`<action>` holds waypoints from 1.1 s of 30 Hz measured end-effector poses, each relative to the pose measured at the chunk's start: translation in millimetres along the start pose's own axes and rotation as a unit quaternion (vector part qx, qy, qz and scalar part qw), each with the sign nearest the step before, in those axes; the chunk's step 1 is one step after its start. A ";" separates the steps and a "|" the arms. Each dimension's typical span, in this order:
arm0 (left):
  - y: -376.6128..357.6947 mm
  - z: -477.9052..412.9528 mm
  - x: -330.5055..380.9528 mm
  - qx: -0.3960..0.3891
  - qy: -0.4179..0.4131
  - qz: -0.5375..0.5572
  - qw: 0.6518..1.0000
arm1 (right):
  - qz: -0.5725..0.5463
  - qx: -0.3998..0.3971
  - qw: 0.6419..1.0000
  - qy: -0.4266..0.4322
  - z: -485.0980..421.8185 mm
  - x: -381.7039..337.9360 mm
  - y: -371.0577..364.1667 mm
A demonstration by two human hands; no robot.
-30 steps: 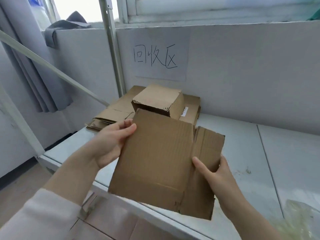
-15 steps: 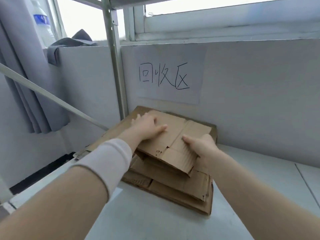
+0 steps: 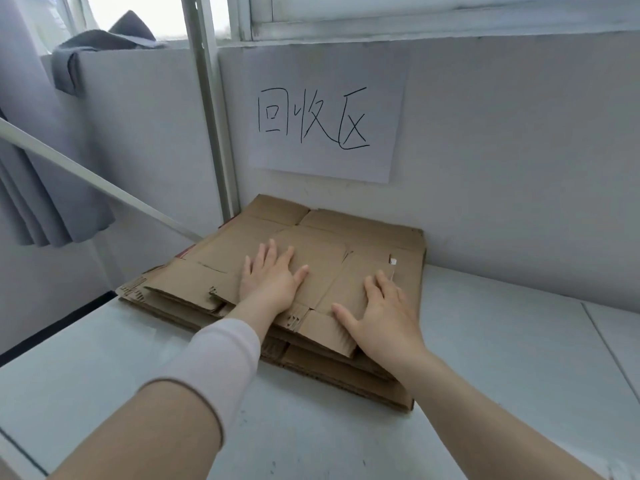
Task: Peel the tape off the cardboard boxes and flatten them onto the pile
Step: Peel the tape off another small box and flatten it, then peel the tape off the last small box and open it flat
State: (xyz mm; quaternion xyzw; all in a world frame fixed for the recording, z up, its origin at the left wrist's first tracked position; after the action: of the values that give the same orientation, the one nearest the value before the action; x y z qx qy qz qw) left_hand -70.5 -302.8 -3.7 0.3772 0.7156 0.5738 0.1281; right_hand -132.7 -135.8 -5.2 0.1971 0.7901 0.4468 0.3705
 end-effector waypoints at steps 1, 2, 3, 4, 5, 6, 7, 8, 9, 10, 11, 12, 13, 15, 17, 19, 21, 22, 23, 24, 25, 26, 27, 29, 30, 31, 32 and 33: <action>0.8 1.2 0.7 0.003 0.004 0.000 1.000 | -0.004 -0.007 1.000 -0.002 -2.5 0.6 0.5; 2.0 1.6 0.7 0.007 0.008 0.003 1.000 | -0.005 -0.014 1.000 -0.004 -5.9 1.3 1.2; 3.8 1.8 0.6 0.011 0.008 0.007 1.000 | -0.004 -0.023 1.000 -0.007 -9.5 1.7 2.1; 6.1 1.8 -0.2 0.013 -0.001 0.012 1.000 | 0.000 -0.033 0.999 -0.007 -12.2 0.7 3.0; 8.5 2.2 -1.1 0.011 -0.014 0.016 1.000 | 0.003 -0.044 0.999 -0.009 -14.5 -0.8 3.6; 11.3 3.7 -1.0 0.006 -0.030 0.020 0.999 | 0.003 -0.054 0.998 -0.013 -15.7 -2.2 4.5; 15.1 6.2 -0.4 0.000 -0.041 0.023 0.999 | 0.000 -0.061 0.998 -0.017 -16.3 -3.7 5.7; 19.7 9.3 1.4 -0.002 -0.048 0.025 0.999 | -0.008 -0.065 0.998 -0.020 -16.5 -5.2 7.1; 24.6 11.6 3.3 -0.001 -0.050 0.030 0.998 | -0.021 -0.065 0.997 -0.021 -17.0 -6.7 10.1; 31.3 13.3 5.8 0.004 -0.046 0.043 0.998 | -0.040 -0.060 0.997 -0.017 -17.4 -8.5 14.6; 39.7 14.3 8.6 0.011 -0.035 0.064 0.997 | -0.064 -0.050 0.997 -0.011 -17.8 -10.1 21.0; 50.2 15.3 12.8 0.024 -0.025 0.088 0.995 | -0.091 -0.033 0.995 -0.003 -17.9 -10.8 30.1; 62.6 15.6 17.5 0.039 -0.021 0.107 0.993 | -0.117 -0.012 0.993 0.004 -17.9 -10.7 41.3; 92.1 15.9 30.3 0.074 -0.037 0.108 0.991 | -0.146 0.033 0.989 0.018 -17.0 -6.0 68.4; 123.8 18.1 49.5 0.103 -0.059 0.079 0.990 | -0.128 0.066 0.989 0.028 -11.1 9.0 99.4; 151.2 24.9 73.7 0.119 -0.085 0.054 0.988 | -0.080 0.081 0.993 0.032 0.0 31.5 127.8; 168.9 41.4 107.2 0.127 -0.136 0.021 0.982 | -0.037 0.090 0.995 0.019 19.6 61.1 155.3; 173.5 52.3 126.6 0.133 -0.166 0.005 0.977 | -0.017 0.093 0.995 0.007 31.3 77.2 168.4; 175.2 64.6 147.7 0.137 -0.197 -0.009 0.971 | 0.004 0.096 0.995 -0.004 44.2 93.9 181.7; 175.1 79.4 170.5 0.138 -0.229 -0.027 0.963 | 0.026 0.100 0.995 -0.015 58.2 111.4 195.3; 172.0 95.2 194.4 0.137 -0.265 -0.049 0.953 | 0.048 0.106 0.993 -0.025 73.1 129.5 209.1; 166.2 112.3 219.3 0.136 -0.302 -0.071 0.941 | 0.069 0.112 0.991 -0.033 89.8 148.8 223.6; 159.6 127.7 240.5 0.134 -0.336 -0.091 0.928 | 0.088 0.118 0.988 -0.038 104.6 164.7 236.2; 142.8 165.2 288.1 0.129 -0.398 -0.109 0.902 | 0.129 0.121 0.983 -0.055 139.0 203.0 264.3; 133.6 184.3 310.9 0.124 -0.424 -0.109 0.891 | 0.152 0.117 0.979 -0.066 156.1 223.0 277.9; 124.1 204.7 334.2 0.118 -0.446 -0.104 0.881 | 0.177 0.112 0.975 -0.077 173.1 244.1 291.9; 114.5 225.1 357.8 0.111 -0.468 -0.096 0.871 | 0.201 0.108 0.970 -0.088 189.4 266.0 306.0; 104.7 244.1 380.8 0.104 -0.491 -0.091 0.860 | 0.221 0.108 0.964 -0.098 204.2 287.8 319.6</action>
State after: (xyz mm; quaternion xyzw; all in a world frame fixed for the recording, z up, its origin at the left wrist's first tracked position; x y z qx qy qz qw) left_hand -138.9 141.6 112.1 0.5543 0.6467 0.2226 0.4743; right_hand -169.9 330.5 82.8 0.4484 0.7304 0.4082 0.3143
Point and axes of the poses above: each hand's wrist, its own z-axis away from the middle knuckle, its own y-axis out of the back of the hand, x = y × z, the point moved 1 cm from there along -z, towards the middle knuckle, and after that the axes turned 14 degrees about x, right-handed, at the moved point
